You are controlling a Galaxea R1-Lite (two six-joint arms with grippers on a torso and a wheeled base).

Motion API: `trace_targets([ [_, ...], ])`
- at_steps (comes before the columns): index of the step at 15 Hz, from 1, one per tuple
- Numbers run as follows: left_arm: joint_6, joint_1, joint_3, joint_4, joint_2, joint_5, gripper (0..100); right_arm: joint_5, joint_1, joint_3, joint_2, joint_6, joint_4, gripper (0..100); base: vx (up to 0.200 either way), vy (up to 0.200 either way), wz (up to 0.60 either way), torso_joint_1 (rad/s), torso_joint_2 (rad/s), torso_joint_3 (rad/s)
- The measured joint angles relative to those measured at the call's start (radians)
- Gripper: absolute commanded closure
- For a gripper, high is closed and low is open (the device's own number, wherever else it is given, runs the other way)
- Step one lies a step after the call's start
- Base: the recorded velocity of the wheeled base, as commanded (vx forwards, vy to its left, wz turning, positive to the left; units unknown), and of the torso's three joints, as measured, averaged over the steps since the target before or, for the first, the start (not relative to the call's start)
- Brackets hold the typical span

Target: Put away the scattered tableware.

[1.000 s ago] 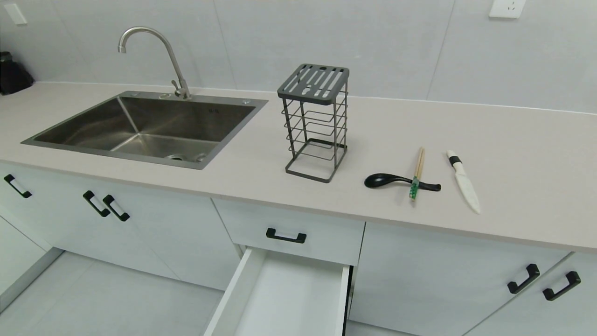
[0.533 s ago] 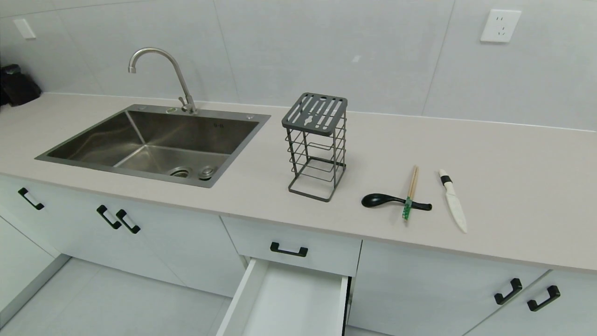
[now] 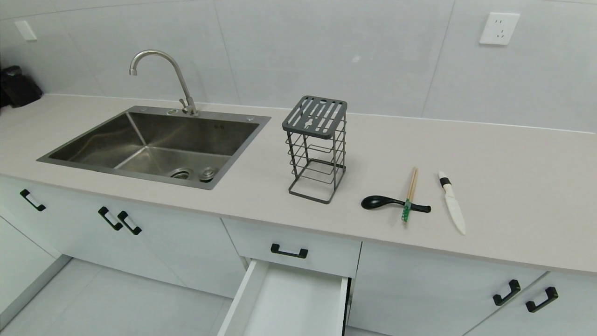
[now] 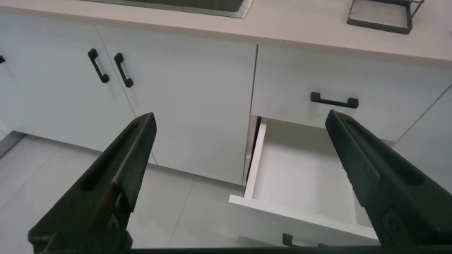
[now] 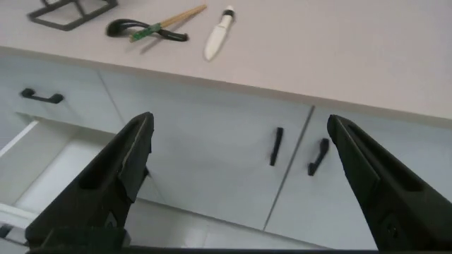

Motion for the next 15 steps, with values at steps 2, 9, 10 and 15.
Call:
trace_targets([
  [2,-0.009,0.0,0.0,0.0,0.0,0.008,0,0.082,0.0,0.0,0.0,-0.06,-0.08,0,0.2,0.0,0.0,0.005,0.0,0.007],
  [9,-0.012,0.0,0.0,-0.001,0.0,0.007,0,0.294,0.007,-0.075,0.08,-0.059,-0.038,0,0.0,0.0,0.0,0.0,0.0,0.0],
  [10,-0.015,0.0,0.0,-0.001,0.0,0.007,0,0.299,0.016,-0.115,0.135,-0.061,-0.039,0,0.0,0.0,0.0,0.0,0.0,0.0],
  [15,-0.017,0.0,0.0,-0.001,0.0,0.007,0,0.306,0.112,-0.317,0.478,-0.067,-0.049,0,0.0,0.0,0.0,0.0,0.0,0.0],
])
